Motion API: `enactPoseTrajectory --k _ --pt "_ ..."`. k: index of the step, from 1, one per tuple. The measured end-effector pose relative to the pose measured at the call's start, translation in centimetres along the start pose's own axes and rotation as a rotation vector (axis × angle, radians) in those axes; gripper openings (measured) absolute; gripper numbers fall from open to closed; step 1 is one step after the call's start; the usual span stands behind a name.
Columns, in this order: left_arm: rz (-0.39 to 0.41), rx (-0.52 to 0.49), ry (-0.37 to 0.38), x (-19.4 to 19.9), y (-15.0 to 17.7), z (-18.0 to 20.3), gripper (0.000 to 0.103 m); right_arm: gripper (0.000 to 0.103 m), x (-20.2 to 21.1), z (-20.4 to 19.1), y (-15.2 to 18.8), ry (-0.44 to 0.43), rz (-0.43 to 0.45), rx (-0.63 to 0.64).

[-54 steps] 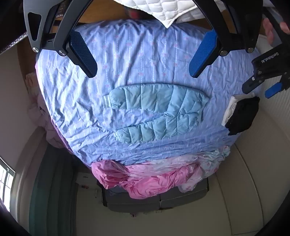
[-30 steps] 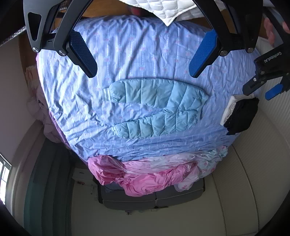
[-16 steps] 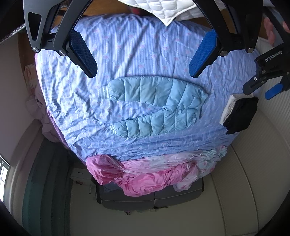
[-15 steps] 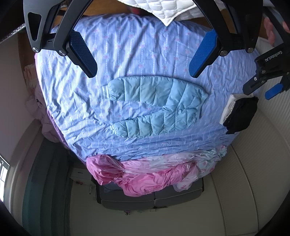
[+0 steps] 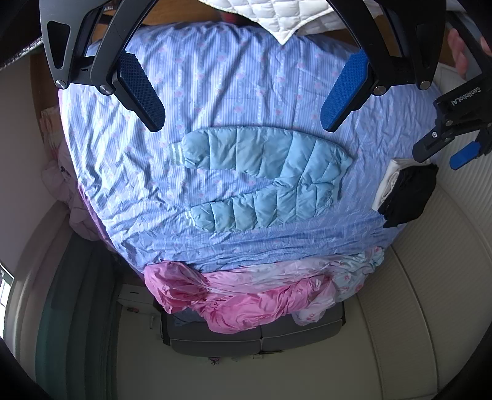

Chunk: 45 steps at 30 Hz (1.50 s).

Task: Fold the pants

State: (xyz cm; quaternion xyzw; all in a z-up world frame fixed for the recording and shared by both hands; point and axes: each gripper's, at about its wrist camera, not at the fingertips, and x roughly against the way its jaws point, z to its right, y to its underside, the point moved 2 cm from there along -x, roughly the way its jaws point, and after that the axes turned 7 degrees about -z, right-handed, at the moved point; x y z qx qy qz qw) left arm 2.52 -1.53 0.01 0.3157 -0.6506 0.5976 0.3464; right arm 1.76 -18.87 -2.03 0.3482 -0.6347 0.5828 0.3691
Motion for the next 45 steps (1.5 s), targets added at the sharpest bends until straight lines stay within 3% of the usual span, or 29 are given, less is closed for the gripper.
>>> enactPoseTrajectory --k 35,45 --pt "-0.009 0.000 0.000 -0.3 -0.1 -0.2 0.103 0.103 -1.0 -0.1 -0.3 -0.001 -0.016 -0.006" --pt "-0.098 0.027 -0.027 -5.5 0.5 -1.1 0.103 0.103 -4.3 0.0 -0.2 0.013 -0.065 -0.018"
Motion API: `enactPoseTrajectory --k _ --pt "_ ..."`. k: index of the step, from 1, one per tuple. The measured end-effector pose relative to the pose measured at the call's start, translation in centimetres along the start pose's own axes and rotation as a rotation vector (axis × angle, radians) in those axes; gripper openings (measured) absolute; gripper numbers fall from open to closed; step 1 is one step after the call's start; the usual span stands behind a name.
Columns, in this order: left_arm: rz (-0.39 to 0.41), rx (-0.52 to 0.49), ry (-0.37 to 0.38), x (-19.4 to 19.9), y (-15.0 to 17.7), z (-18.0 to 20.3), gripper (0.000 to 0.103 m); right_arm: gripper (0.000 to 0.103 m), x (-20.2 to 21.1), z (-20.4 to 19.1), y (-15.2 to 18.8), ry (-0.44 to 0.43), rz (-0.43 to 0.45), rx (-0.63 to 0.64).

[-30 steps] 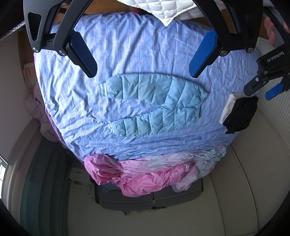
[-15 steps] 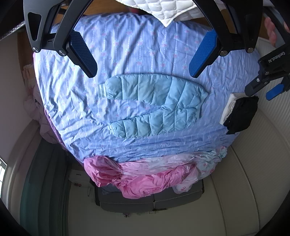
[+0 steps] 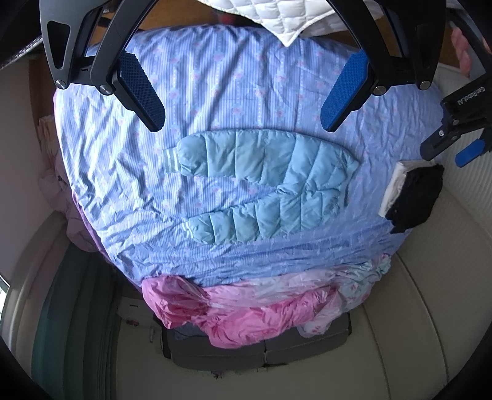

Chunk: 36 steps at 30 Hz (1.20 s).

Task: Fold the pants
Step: 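Lower both tools to the jacket, right tool grasping the sleeve cuff while left grasps the hem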

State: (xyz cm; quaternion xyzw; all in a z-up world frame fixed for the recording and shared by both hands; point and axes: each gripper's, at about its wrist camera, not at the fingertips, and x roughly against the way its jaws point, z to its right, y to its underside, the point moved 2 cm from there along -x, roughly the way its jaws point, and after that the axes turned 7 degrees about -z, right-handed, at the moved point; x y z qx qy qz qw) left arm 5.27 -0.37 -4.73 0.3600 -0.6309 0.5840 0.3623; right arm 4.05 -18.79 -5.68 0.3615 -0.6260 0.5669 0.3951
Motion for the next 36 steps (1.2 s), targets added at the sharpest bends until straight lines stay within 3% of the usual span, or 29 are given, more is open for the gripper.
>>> enactPoseTrajectory --k 8,16,23,36 --pt "-0.072 0.033 0.026 -6.2 1.0 -1.6 0.103 0.103 -6.3 1.3 0.3 -0.017 -0.109 -0.036" --pt "-0.190 0.180 0.107 -13.3 1.3 -4.1 0.103 0.102 -14.0 2.7 1.0 -0.006 -0.210 -0.132" --pt "-0.292 0.223 0.142 -20.4 1.2 -4.4 0.102 0.101 -19.4 3.4 0.7 0.012 -0.250 -0.190" --pt "-0.491 0.315 0.188 -31.2 0.7 -4.9 0.094 0.084 -29.2 6.5 0.5 0.027 -0.395 -0.391"
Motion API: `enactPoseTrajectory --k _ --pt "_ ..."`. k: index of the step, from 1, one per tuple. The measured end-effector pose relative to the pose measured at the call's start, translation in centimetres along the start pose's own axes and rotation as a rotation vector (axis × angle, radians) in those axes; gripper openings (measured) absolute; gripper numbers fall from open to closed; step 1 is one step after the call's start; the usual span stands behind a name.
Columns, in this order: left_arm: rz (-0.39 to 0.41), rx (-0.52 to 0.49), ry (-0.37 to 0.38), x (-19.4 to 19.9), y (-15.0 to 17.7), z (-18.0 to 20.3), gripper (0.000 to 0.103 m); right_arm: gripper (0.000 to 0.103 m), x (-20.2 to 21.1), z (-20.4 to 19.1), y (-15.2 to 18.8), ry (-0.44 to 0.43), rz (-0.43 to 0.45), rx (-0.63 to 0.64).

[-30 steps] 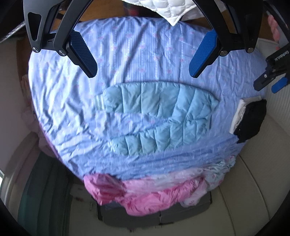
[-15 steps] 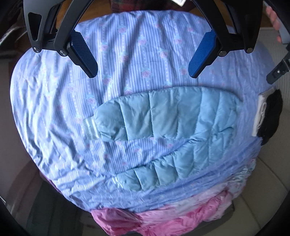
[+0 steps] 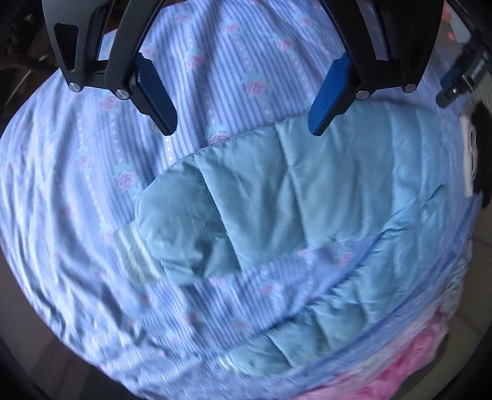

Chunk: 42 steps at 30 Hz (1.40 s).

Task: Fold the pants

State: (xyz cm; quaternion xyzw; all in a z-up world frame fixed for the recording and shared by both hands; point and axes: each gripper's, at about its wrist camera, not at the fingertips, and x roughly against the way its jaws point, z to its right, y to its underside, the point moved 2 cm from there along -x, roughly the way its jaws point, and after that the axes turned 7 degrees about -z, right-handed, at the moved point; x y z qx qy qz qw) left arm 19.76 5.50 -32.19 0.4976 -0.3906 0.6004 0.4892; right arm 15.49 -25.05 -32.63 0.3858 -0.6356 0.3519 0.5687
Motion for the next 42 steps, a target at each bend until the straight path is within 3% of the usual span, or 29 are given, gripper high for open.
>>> enactPoseTrajectory --k 8,10,11,15,18,19,25,36,42 --pt "-0.086 0.119 0.084 -3.7 -2.3 -0.5 0.083 0.080 -3.7 0.6 -2.1 -0.029 -0.075 -0.089" --pt "-0.105 0.150 0.119 -4.4 -2.8 -0.7 0.075 0.077 -4.5 1.1 -2.3 -0.042 -0.091 -0.120" --pt "-0.118 0.160 0.136 -4.6 -2.9 -0.7 0.065 0.074 -4.9 1.2 -2.6 -0.059 -0.106 -0.140" --pt "-0.138 0.190 0.185 -4.5 -3.4 -0.7 0.035 0.045 -5.6 1.2 -3.5 -0.103 -0.134 -0.150" --pt "-0.122 0.181 0.174 -3.4 -3.5 -0.7 0.023 0.024 -4.5 0.6 -4.2 -0.099 -0.107 -0.091" --pt "-0.116 0.172 0.168 -2.8 -3.5 -0.6 0.022 0.018 -3.9 0.1 -4.2 -0.098 -0.105 -0.084" --pt "-0.053 0.120 0.158 0.5 -2.9 -0.4 0.016 0.012 0.3 0.0 -5.4 -0.128 -0.051 -0.066" --pt "0.046 0.051 0.157 5.4 -3.1 1.7 0.014 0.011 10.2 -1.7 -6.6 -0.179 0.095 0.021" --pt "0.078 0.067 0.163 7.6 -5.5 2.3 0.014 0.011 12.3 -2.5 -7.3 -0.185 0.134 0.037"
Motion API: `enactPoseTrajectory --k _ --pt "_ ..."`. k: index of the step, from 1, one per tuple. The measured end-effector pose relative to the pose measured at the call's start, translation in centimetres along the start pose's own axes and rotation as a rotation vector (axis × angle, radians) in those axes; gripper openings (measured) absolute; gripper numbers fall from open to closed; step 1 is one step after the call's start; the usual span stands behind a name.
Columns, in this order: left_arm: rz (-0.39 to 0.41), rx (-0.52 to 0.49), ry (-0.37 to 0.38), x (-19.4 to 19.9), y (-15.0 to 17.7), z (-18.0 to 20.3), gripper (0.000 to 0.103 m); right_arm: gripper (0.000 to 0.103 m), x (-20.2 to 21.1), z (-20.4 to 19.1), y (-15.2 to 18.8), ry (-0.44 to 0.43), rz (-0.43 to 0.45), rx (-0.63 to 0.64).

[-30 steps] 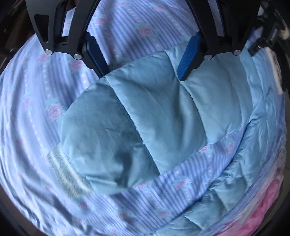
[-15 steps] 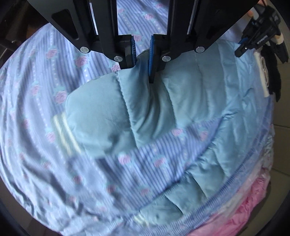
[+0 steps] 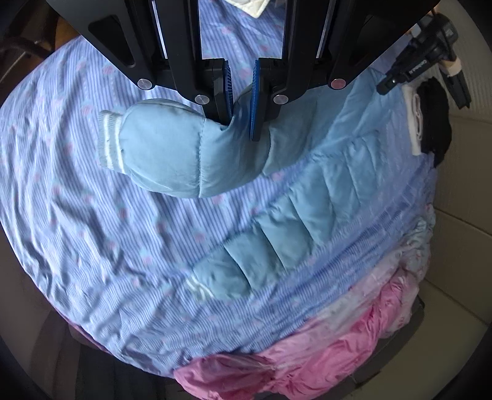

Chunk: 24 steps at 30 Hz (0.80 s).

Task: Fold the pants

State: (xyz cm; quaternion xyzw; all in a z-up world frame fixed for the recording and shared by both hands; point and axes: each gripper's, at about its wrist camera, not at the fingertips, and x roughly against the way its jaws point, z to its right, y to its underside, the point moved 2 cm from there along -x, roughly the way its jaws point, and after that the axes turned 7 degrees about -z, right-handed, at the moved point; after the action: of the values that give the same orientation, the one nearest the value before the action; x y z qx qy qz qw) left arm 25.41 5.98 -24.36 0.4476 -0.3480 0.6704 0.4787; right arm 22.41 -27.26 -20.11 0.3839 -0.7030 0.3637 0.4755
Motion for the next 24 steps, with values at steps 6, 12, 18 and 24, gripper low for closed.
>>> enactPoseTrajectory --k 6,12,18,24 --pt "0.055 -0.017 -0.001 0.4 -5.0 2.0 0.013 0.011 -0.2 -3.0 -5.1 -0.014 0.032 0.000" --pt "0.063 -0.014 -0.020 -1.6 -9.6 3.4 0.014 0.011 -3.1 -4.9 -11.4 -0.004 0.034 -0.022" --pt "0.038 0.016 -0.054 -3.9 -13.5 4.1 0.014 0.011 -6.6 -5.9 -15.8 0.087 0.022 0.002" --pt "0.054 -0.033 -0.132 -4.8 -15.7 4.5 0.017 0.043 -7.5 -6.9 -18.2 0.145 0.044 0.081"
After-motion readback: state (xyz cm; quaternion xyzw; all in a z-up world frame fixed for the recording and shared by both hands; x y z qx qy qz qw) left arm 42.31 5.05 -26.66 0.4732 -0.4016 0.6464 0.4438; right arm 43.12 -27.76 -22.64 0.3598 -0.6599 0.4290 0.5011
